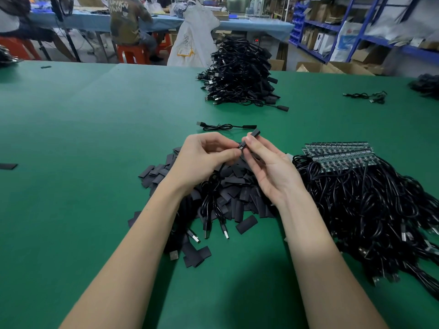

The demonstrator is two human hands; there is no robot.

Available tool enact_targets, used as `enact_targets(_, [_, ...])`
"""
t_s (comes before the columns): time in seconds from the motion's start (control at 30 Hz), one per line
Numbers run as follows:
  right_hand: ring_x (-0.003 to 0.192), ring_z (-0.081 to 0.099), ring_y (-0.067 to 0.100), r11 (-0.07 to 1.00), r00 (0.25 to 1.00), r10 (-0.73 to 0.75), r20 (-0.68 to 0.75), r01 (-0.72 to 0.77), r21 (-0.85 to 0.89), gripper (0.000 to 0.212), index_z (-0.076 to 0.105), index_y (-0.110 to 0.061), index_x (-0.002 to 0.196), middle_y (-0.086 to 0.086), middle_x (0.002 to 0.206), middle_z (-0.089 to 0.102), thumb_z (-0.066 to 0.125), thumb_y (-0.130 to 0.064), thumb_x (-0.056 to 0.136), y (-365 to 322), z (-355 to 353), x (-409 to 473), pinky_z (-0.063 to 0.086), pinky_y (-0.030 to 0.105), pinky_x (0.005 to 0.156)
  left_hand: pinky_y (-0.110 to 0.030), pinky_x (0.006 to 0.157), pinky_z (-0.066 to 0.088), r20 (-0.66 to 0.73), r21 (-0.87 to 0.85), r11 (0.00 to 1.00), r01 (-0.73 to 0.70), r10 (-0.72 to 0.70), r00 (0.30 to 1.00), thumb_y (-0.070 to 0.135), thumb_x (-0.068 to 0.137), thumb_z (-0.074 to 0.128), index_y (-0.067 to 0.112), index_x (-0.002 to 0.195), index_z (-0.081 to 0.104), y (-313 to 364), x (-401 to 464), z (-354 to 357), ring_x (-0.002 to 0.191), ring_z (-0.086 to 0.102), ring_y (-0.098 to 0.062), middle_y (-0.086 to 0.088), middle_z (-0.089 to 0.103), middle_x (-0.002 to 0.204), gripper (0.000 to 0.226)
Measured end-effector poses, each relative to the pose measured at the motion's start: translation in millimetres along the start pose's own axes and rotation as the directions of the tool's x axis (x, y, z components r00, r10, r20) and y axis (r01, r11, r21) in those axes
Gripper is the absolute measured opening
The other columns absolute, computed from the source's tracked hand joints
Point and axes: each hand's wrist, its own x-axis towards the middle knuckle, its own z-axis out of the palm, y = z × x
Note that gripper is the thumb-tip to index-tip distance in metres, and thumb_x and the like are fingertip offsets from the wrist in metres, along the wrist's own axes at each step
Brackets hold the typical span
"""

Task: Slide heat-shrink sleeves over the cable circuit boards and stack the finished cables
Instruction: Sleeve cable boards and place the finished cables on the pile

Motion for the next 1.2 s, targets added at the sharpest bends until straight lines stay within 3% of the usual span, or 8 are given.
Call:
enact_targets(0.2, [0.088,0.074,0.009,0.983,0.995,-0.078,0.057,0.087,-0.161,0.015,0.076,-0.009,0.098,0.001,0.092,0.078,0.075,0.000,0.085,-2.6,1.4,-0.8,0.056,0.017,0.078,-0.014,0.065,0.051,-0.003,-0.038,0.998,0.057,-0.058,0.998,0.014,0.081,0.085,0.024,0.081,0.080,1.1,-0.1,-3.6,0.073,0.073,-0.012,-0.006,0.078,0.082,0.011])
enact_targets(0.4, [0.082,0.074,0.011,0.987,0.996,-0.073,0.050,0.079,-0.142,0.012,0.078,-0.011,0.091,0.004,0.091,0.078,0.076,-0.001,0.084,0.2,3.2,-1.6,0.057,0.017,0.075,-0.014,0.061,0.050,0.015,-0.180,0.978,0.101,-0.100,0.995,0.005,0.082,0.081,0.016,0.083,0.078,3.0,0.9,-1.0,0.067,0.070,-0.014,-0.007,0.076,0.076,0.012])
enact_targets(0.5, [0.073,0.071,0.011,0.984,0.993,-0.116,0.015,0.117,-0.135,0.025,0.072,-0.011,0.109,0.004,0.086,0.077,0.076,-0.001,0.086,5.0,5.3,0.0,0.057,0.018,0.072,-0.017,0.064,0.053,-0.005,-0.184,0.975,0.122,-0.125,0.992,0.005,0.083,0.080,0.015,0.090,0.075,2.4,0.7,1.0,0.071,0.071,-0.017,-0.010,0.077,0.083,0.013])
enact_targets(0.57, [0.068,0.067,0.012,0.951,0.979,-0.201,0.022,0.201,-0.234,0.033,0.069,-0.020,0.116,0.005,0.086,0.078,0.076,-0.005,0.088,6.6,5.0,1.7,0.056,0.019,0.070,-0.018,0.066,0.053,-0.019,-0.173,0.976,0.134,-0.139,0.990,0.006,0.083,0.081,0.015,0.091,0.071,2.3,0.9,1.6,0.074,0.071,-0.019,-0.013,0.078,0.088,0.015])
enact_targets(0.7, [0.064,0.066,0.008,0.893,0.947,-0.311,0.080,0.320,-0.315,0.027,0.072,-0.023,0.112,0.002,0.082,0.078,0.075,-0.007,0.090,9.5,6.1,1.5,0.054,0.017,0.065,-0.017,0.061,0.050,-0.023,-0.174,0.976,0.132,-0.138,0.990,0.006,0.083,0.081,0.015,0.088,0.070,4.3,1.0,2.0,0.070,0.070,-0.019,-0.017,0.077,0.087,0.015])
enact_targets(0.83, [0.065,0.066,0.007,0.889,0.945,-0.319,0.076,0.326,-0.321,0.026,0.075,-0.021,0.109,0.002,0.082,0.078,0.076,-0.004,0.088,11.6,7.4,2.2,0.055,0.017,0.066,-0.015,0.057,0.050,-0.038,-0.205,0.971,0.122,-0.133,0.990,0.002,0.083,0.080,0.010,0.086,0.069,5.7,-0.6,3.5,0.062,0.069,-0.014,-0.014,0.077,0.079,0.015])
enact_targets(1.03, [0.065,0.067,0.007,0.898,0.951,-0.303,0.059,0.306,-0.317,0.026,0.075,-0.021,0.106,0.001,0.078,0.078,0.075,-0.002,0.088,12.4,6.3,1.6,0.055,0.016,0.066,-0.015,0.055,0.048,-0.072,-0.168,0.977,0.131,-0.145,0.987,0.005,0.080,0.083,0.011,0.085,0.070,5.8,-1.4,5.5,0.062,0.067,-0.016,-0.013,0.076,0.077,0.016])
enact_targets(1.2, [0.061,0.064,0.007,0.927,0.960,-0.279,-0.025,0.262,-0.269,0.025,0.075,-0.020,0.105,0.000,0.077,0.077,0.078,-0.004,0.086,12.4,6.6,2.3,0.055,0.017,0.066,-0.017,0.063,0.048,-0.048,-0.014,0.986,0.168,-0.169,0.984,0.020,0.080,0.086,0.019,0.084,0.074,3.8,2.0,-1.2,0.070,0.059,-0.019,-0.011,0.078,0.081,0.013])
